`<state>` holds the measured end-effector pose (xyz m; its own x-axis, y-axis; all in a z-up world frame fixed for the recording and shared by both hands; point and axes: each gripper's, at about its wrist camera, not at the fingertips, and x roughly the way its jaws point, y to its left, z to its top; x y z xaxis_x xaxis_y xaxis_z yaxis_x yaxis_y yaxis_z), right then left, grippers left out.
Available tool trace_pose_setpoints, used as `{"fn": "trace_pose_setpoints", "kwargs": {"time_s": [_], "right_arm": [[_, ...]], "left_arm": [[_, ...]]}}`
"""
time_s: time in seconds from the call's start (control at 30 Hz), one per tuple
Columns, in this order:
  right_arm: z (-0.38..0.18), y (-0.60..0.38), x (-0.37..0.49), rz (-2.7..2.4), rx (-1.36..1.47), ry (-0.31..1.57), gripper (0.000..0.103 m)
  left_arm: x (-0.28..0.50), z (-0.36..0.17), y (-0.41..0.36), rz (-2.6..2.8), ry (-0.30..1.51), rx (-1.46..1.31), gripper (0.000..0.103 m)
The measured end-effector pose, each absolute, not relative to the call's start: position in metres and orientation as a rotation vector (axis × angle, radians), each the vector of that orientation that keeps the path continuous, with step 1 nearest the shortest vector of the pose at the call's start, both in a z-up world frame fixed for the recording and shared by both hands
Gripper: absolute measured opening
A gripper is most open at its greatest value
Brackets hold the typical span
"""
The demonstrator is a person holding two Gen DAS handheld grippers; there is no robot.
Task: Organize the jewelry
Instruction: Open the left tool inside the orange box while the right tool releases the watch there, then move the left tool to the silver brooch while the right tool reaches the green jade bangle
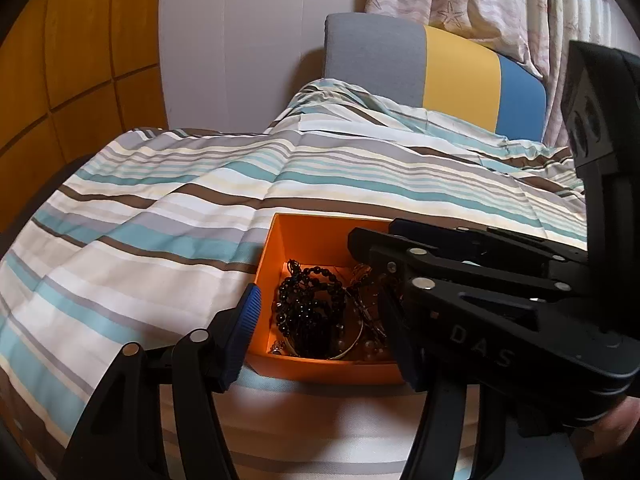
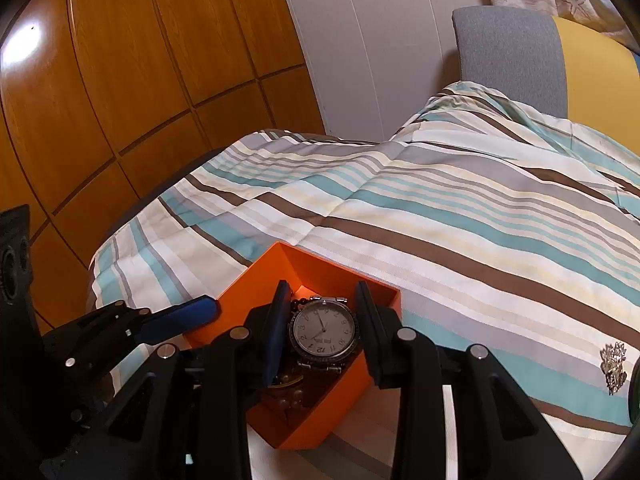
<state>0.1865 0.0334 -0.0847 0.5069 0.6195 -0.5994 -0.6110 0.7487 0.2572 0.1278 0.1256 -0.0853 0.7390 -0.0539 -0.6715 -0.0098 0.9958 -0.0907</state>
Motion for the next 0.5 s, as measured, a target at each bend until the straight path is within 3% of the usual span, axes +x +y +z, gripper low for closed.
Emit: {"fn": "trace_pose_setpoints", "kwargs": {"time_s": [0.07, 0.1, 0.13, 0.17, 0.5], "right_arm": [[-0.083, 0.034, 0.185, 0.726, -0.001, 0.713, 0.034], [-0.082, 0.033, 0.185, 0.724, 0.0, 0.705, 0.042], [-0.081, 0.032, 0.185, 0.722, 0.004, 0.701, 0.047], [-0.079, 0.03, 0.185, 0.713, 0.007, 0.693, 0.05], [-0.072, 0.013, 0.182, 0.701, 0.037, 0.688, 0.05]], "left_arm": [[0.125, -0.083, 0.124, -0.027, 0.732, -0.09, 0.07], [0.125, -0.082, 0.123, -0.022, 0.728, -0.085, 0.073], [0.123, -0.08, 0.123, 0.002, 0.717, -0.074, 0.082], [0.122, -0.079, 0.124, 0.007, 0.706, -0.076, 0.083], [0.123, -0.076, 0.127, 0.028, 0.723, -0.109, 0.083]]}}
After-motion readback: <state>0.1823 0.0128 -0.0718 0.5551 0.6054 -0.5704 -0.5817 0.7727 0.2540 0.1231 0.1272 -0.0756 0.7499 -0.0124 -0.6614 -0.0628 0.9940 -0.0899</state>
